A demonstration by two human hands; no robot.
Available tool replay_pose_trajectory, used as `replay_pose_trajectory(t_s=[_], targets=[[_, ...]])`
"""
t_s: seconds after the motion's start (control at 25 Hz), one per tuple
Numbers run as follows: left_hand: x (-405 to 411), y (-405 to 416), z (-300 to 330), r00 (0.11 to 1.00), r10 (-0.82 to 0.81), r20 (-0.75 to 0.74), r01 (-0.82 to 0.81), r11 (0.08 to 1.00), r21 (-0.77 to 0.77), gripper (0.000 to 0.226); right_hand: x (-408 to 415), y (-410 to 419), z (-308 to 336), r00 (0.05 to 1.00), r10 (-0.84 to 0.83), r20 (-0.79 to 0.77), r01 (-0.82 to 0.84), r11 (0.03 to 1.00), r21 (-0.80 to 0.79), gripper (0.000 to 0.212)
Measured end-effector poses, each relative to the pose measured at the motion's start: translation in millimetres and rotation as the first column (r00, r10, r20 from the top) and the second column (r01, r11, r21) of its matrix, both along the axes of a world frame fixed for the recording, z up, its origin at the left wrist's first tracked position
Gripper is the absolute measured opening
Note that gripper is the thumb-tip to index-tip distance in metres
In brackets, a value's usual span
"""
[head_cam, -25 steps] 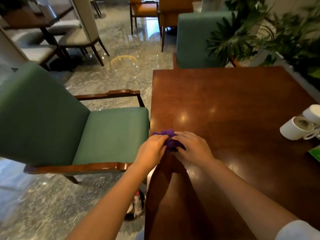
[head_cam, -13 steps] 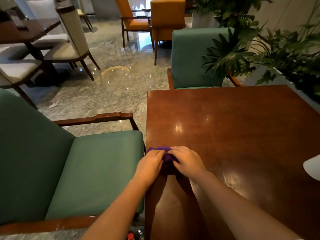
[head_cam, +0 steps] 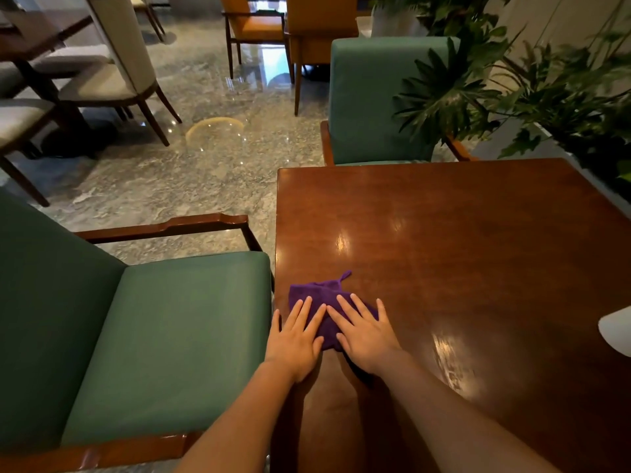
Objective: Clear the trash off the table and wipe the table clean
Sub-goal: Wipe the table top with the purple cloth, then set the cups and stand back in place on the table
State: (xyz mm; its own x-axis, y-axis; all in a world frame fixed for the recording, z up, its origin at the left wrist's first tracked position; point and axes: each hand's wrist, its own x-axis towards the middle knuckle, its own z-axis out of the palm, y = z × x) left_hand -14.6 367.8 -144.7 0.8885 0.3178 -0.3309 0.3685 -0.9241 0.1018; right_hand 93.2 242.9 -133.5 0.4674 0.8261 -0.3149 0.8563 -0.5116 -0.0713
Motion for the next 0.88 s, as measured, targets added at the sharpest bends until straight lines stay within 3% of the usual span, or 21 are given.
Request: replay_pose_trajectory(t_s=[0.16,0.36,0.64,0.88], targets=[[6.7,-2.0,27.7,0.999,0.032,-0.044,-0.034,0.999,-0.032,0.060,0.2,1.8,27.2,0.997,-0.072,-0.036,0.071,0.997,-0.016,0.051],[0.0,-29.1,84.0,0.983,-0.035,0.181,0.032,0.999,0.020,0.039,-10.0,-30.9,90.0,0.992,-0.110,0.063,0.105,0.992,0.072,0.029],[2.5,-112.5,126.6,0.954,-0.149,0.260,0.140,0.989,0.052,0.029,-26.1,-125.3,143.7,0.951,-0.283,0.125,0.262,0.951,0.164,0.022],[20.3,-195.1,139.1,0.920,-0.167,0.356,0.140,0.985,0.099,0.029,-11.4,-215.2,151.0,0.927,-0.356,0.114,0.323,0.917,0.235,0.022]])
